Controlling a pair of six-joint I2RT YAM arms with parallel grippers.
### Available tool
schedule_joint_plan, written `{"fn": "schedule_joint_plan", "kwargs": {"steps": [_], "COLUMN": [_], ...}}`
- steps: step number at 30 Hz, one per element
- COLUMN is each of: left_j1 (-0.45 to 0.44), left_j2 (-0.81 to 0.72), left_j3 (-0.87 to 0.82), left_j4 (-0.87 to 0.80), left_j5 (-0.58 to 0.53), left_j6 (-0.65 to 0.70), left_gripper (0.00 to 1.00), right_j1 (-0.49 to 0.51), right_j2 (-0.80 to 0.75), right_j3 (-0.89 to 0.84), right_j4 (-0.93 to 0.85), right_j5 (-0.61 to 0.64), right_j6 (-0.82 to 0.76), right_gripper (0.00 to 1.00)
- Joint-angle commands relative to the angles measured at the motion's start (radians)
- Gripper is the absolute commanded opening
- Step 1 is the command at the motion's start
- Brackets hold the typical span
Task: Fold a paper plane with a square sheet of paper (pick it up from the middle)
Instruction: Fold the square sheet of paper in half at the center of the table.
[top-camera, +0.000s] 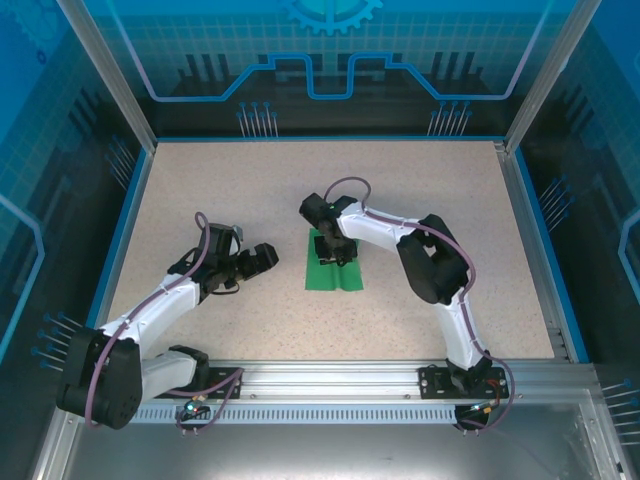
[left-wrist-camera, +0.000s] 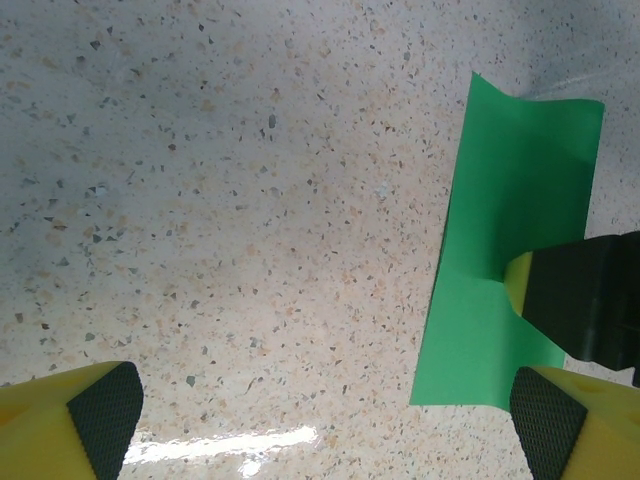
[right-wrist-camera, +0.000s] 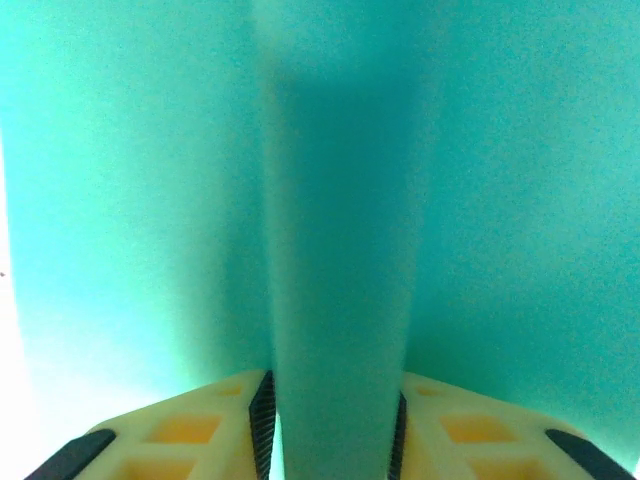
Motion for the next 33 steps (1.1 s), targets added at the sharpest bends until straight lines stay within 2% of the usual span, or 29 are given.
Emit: {"fn": "schedule_joint_plan", "kwargs": {"steps": [1, 6, 9, 14, 17, 23, 29, 33], "left_j1": [0.011, 0.011, 0.011, 0.011, 0.011, -0.017, -0.140, -0.187], "left_j2": [-0.026, -0.055, -0.082, -0.120, -0.139, -0.134, -0.086, -0.043], "left_j3": [0.028, 0.021, 0.015, 0.015, 0.007, -0.019, -0.008, -0.002], "left_j4": [-0.032, -0.054, -0.070, -0.092, -0.082, -0.004, 0.020, 0.075], "left_j5": [0.011, 0.012, 0.011, 0.048, 0.094, 0.174, 0.096, 0.073], "left_j6": [0.019, 0.017, 0.011, -0.008, -0.037, -0.121, -0.167, -0.203], "left_gripper": [0.98, 0.98, 0.98, 0.98, 0.98, 0.98, 0.99, 0.99], "right_j1": [-0.010, -0.014, -0.030, -0.110, -0.148, -0.182, -0.230, -0.267], "right_j2": [-0.100, -0.203, -0.276, -0.386, -0.389, -0.364, -0.380, -0.395], "right_j3": [-0.027, -0.079, -0.132, -0.341, -0.446, -0.578, -0.650, -0.675], "right_j4": [-0.008, 0.065, 0.161, 0.502, 0.643, 0.703, 0.671, 0.646], "right_j5": [-0.020, -0.111, -0.234, -0.551, -0.647, -0.640, -0.628, -0.634], "right_j6": [-0.006, -0.012, -0.005, 0.111, 0.172, 0.170, 0.102, 0.073], "right_gripper": [0.31, 0.27, 0.28, 0.32, 0.33, 0.38, 0.42, 0.45]}}
